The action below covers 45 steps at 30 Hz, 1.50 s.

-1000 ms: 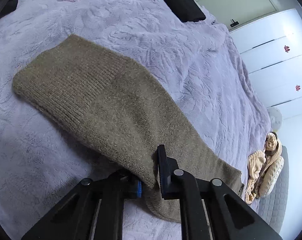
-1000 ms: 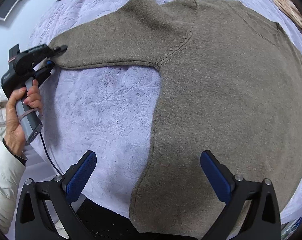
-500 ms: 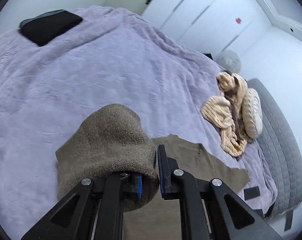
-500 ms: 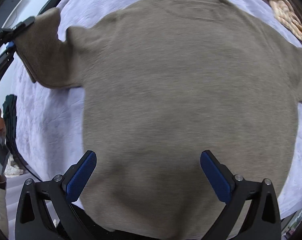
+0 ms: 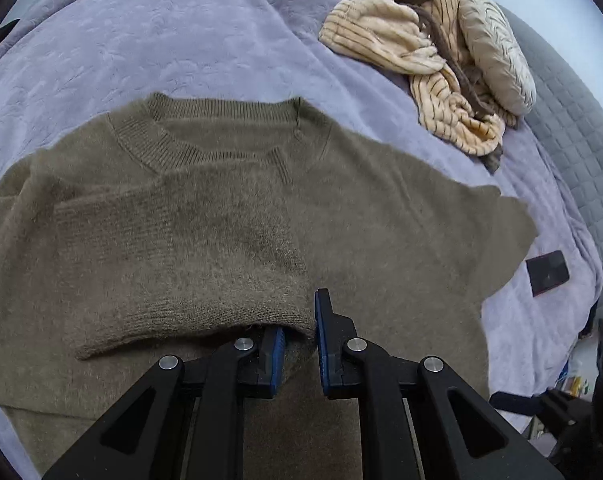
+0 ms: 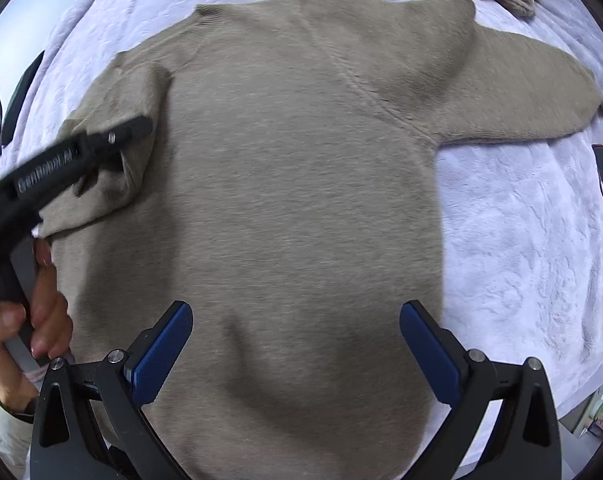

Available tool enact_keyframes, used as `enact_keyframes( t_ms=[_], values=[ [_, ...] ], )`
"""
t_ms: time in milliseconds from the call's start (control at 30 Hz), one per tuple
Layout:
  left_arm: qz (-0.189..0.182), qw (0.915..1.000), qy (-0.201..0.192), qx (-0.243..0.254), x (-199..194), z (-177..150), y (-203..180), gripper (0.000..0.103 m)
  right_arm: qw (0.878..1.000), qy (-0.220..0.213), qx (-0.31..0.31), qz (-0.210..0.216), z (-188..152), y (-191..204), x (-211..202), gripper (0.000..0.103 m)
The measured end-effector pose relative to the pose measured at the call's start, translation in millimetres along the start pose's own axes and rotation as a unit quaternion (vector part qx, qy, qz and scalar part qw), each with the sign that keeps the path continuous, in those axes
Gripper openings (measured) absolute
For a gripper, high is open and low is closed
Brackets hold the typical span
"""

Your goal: Fold small clothes

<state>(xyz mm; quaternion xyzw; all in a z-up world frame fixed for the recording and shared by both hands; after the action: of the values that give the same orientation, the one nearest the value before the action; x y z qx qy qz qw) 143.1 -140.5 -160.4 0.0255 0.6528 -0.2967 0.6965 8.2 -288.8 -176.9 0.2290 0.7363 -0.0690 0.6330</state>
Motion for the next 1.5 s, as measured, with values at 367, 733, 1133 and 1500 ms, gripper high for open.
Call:
enact_keyframes(
  t_ms=[367, 733, 1133, 1500],
  values=[
    [0.137, 0.9856, -0.054, -0.084, -85, -59, 86, 0.087, 0.988, -0.075, -0.124, -0.047, 52, 70, -36, 0.103],
    [0.219, 0.9619, 0.005, -0.164, -62, -99, 172, 0.087, 0.866, -0.158, -0.387, -0.275, 70, 215, 5, 0.1],
    [0.242, 0.9451, -0.033, -0.217, -58, -71, 185, 0.087, 0.949, -0.198, -0.228, -0.087, 122, 134, -59, 0.019],
    [0.266, 0.9424, -0.019, -0.202, -70, -86, 203, 0.088, 0.978, -0.09, 0.056, 0.181, 139, -57, 0, 0.026]
  ],
)
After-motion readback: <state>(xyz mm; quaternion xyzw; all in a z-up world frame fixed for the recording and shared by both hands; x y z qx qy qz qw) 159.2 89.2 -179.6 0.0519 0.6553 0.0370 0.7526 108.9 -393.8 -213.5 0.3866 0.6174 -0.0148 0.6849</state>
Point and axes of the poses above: each gripper's, at about its wrist camera, not at the fingertips, and x roughly the way its jaws point, y to its left, z to its top, the point moved 3 cm from there along x, roughly the way its jaws point, and after that the axes turned 13 degrees about y, right-handed, at the moved point
